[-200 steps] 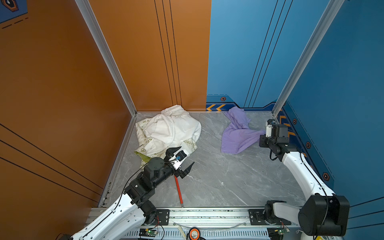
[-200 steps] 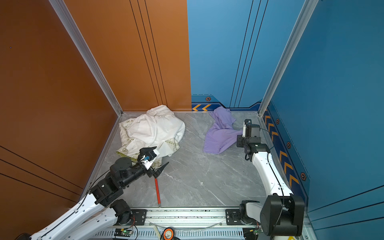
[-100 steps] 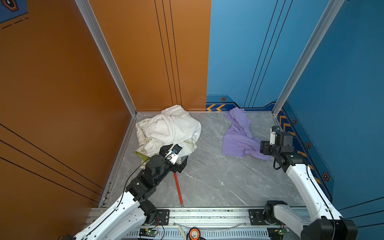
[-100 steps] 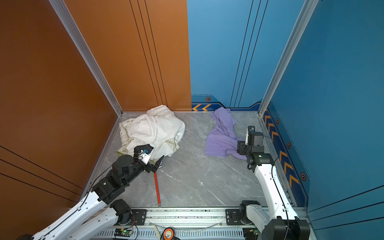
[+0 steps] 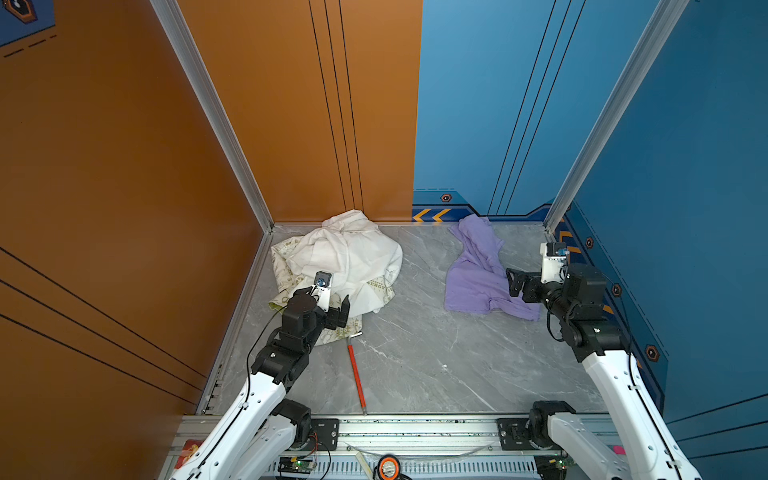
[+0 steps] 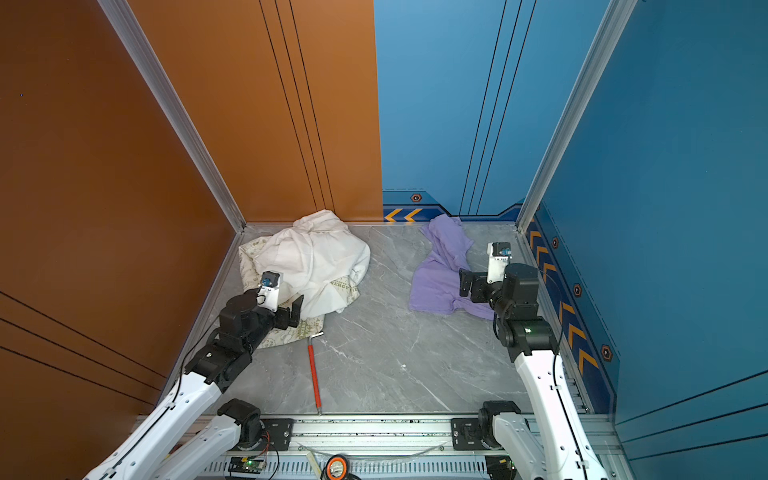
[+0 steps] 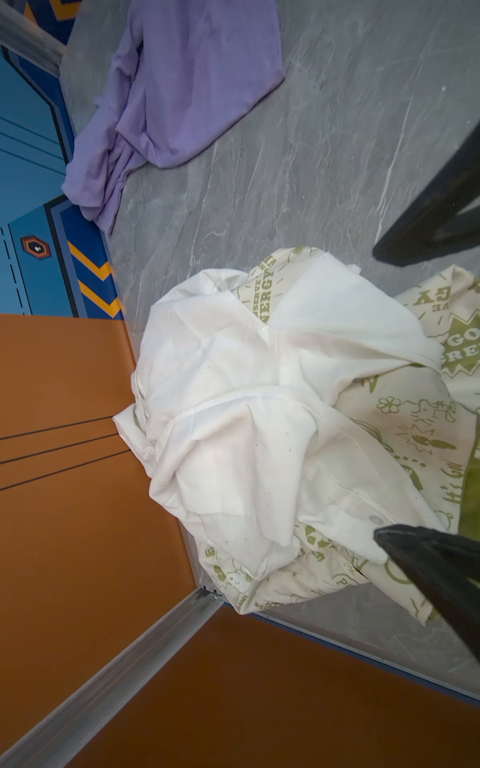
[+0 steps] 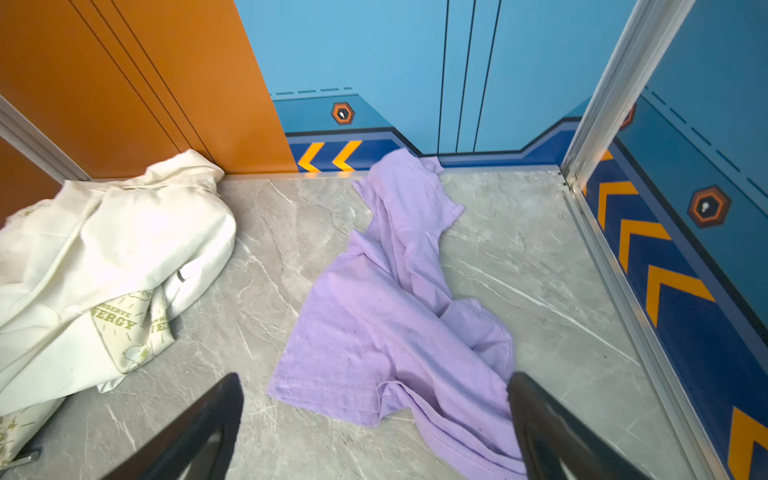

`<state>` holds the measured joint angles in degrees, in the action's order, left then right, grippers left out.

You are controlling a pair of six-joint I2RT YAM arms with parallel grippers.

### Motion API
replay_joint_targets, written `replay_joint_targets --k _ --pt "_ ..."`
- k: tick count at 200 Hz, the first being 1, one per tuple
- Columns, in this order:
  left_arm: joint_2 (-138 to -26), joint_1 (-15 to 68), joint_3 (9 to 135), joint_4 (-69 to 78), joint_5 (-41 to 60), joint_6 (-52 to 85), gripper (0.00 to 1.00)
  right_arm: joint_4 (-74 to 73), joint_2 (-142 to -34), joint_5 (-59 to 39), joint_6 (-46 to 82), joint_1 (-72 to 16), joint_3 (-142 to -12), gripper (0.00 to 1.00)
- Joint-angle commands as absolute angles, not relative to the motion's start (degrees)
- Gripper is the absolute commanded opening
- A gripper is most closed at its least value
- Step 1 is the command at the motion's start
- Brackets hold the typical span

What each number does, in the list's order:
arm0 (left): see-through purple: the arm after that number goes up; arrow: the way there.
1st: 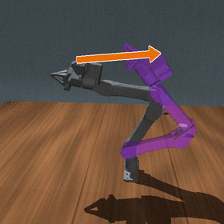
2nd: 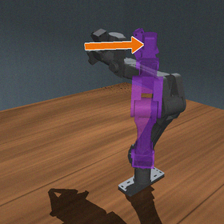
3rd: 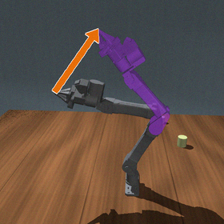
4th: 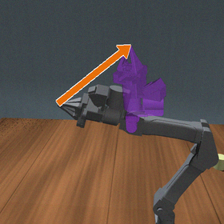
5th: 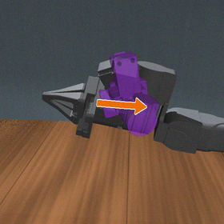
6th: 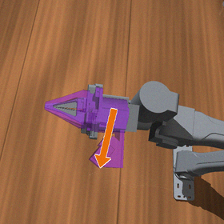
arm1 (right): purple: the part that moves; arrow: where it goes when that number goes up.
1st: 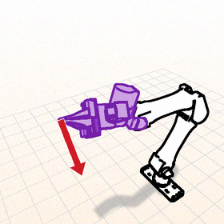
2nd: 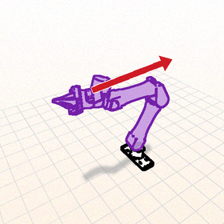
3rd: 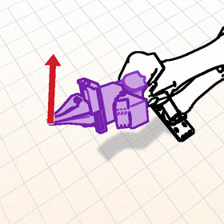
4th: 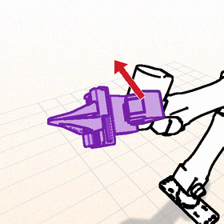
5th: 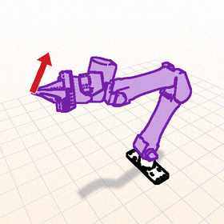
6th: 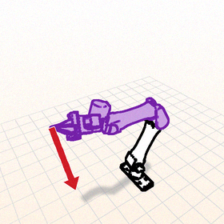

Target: Pick out a specific cloth from the pile

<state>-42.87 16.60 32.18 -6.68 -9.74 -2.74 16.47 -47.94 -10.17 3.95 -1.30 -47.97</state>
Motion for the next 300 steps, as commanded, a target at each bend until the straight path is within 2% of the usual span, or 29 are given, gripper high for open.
replay_joint_targets --k 1,47,66,88,177,214,247,275,290,300 --pt "-44.22 12.54 31.16 -2.61 -7.57 1.1 0.98 8.47 -44.58 -12.05 4.94 -2.02 -43.59 1.0" --pt "-49.87 5.37 26.66 8.48 -11.96 4.78 0.98 2.12 -40.3 -5.61 4.31 -2.03 -33.62 1.0" --pt "-52.92 3.82 23.82 15.71 -14.94 5.92 0.98 0.01 -40.83 -0.17 4.59 -1.86 -29.85 1.0" --pt "-56.49 3.05 20.99 22.42 -19.4 6.63 0.98 -6.28 -42.87 0.37 4.09 -1.04 -24.87 1.0" --pt "-71.99 3.47 15.86 43.66 -25.96 4.31 0.98 -31.93 -62.31 -0.84 3.52 2.28 -17.09 1.0" --pt "-78.81 4.22 15.88 53.45 -23.53 1.61 0.98 -44.31 -73.55 -3.12 4.04 2.35 -17.0 1.0" --pt "-87.24 6.24 14.46 65.11 -20.44 -1.68 0.98 -49.18 -79.62 -4.09 4.21 2.62 -18.43 1.0" --pt "-91.99 8.68 14.11 71.64 -22.08 -5.17 0.98 -64.99 -90.28 -6.46 5.04 2.77 -16.24 1.0" --pt "-91.85 8.71 14.65 70.59 -23.06 -4.78 0.98 -58.2 -87.63 -5.24 4.48 3.0 -17.38 1.0" --pt "-92.0 8.71 15.19 70.0 -23.29 -4.77 0.98 -59.71 -88.93 -4.77 5.08 2.81 -17.74 1.0"
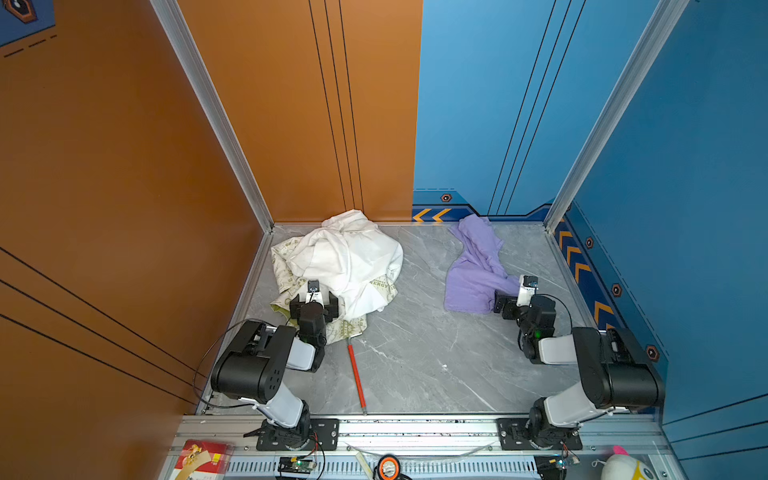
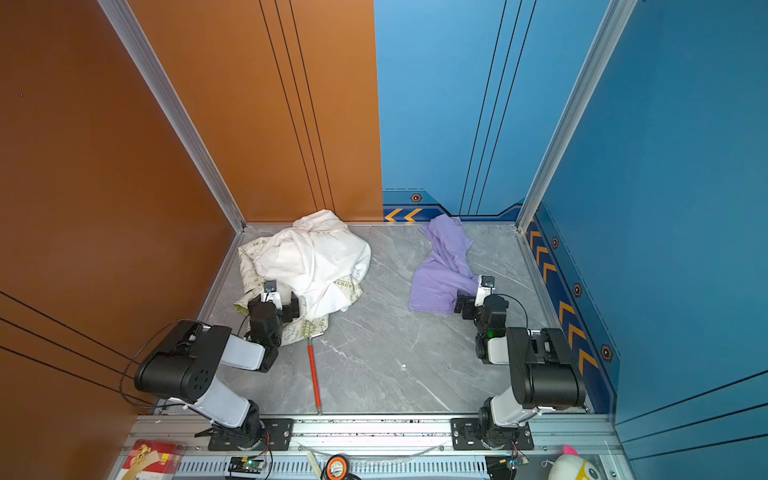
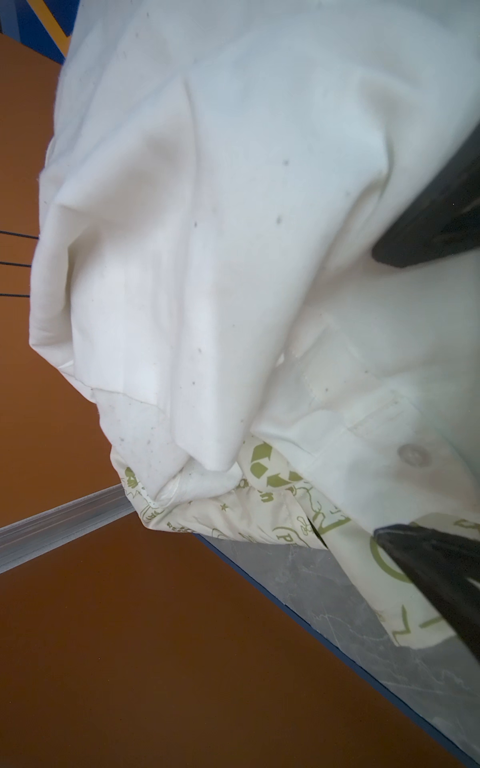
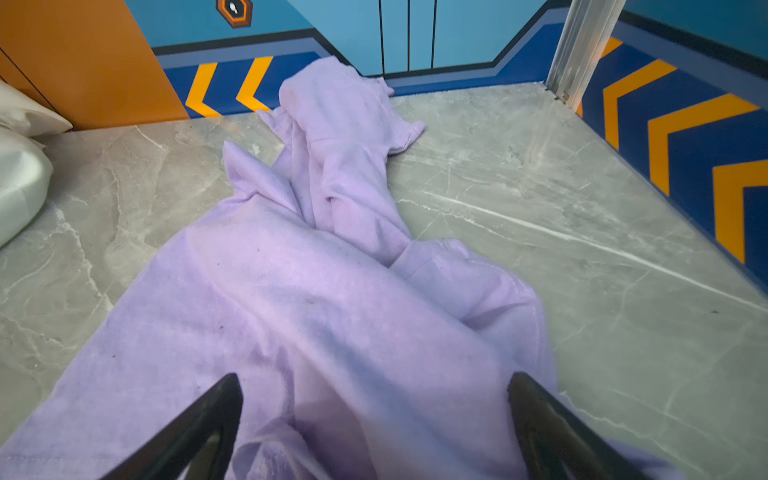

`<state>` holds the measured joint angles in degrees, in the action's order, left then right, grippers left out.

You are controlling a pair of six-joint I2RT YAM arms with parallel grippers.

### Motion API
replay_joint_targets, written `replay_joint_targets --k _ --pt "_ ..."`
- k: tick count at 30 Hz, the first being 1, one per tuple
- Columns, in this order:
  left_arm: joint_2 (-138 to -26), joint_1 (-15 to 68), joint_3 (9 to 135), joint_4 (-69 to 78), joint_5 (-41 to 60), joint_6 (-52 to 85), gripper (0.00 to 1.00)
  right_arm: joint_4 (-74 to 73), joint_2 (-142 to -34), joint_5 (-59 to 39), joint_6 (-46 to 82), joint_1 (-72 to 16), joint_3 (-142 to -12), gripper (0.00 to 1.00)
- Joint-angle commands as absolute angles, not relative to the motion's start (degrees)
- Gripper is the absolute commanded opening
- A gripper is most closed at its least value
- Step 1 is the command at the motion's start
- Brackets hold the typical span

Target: Pick out a specific cloth from the pile

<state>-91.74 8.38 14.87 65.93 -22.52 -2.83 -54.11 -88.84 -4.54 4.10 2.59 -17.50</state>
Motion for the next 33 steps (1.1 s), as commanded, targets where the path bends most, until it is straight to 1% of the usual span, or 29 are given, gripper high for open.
replay_joint_targets --k 1,4,10,13,27,33 --pt "-91.97 8.71 15.24 69.89 -23.29 -4.76 0.98 -60.0 -89.11 -4.89 5.18 2.81 -17.75 1.0" --pt "-91.27 7.89 17.35 64.85 -22.44 -3.9 0.98 -54.09 -88.39 -4.27 4.57 2.63 -20.13 1.0" --pt "-90.65 6.01 19.68 59.13 -22.17 -1.41 0.98 -52.81 -88.63 -0.49 3.57 0.53 -20.98 1.0" --pt "-90.51 5.78 19.68 58.89 -21.96 -1.19 0.98 -52.62 -88.62 0.86 3.18 -0.09 -21.19 1.0" --pt "-90.67 5.89 19.77 58.88 -21.96 -1.41 0.98 -52.65 -88.68 0.88 3.16 -0.19 -21.18 1.0" --pt "-90.21 5.05 20.04 57.56 -20.51 -0.56 0.98 -52.65 -88.68 0.88 3.13 -0.18 -21.16 1.0"
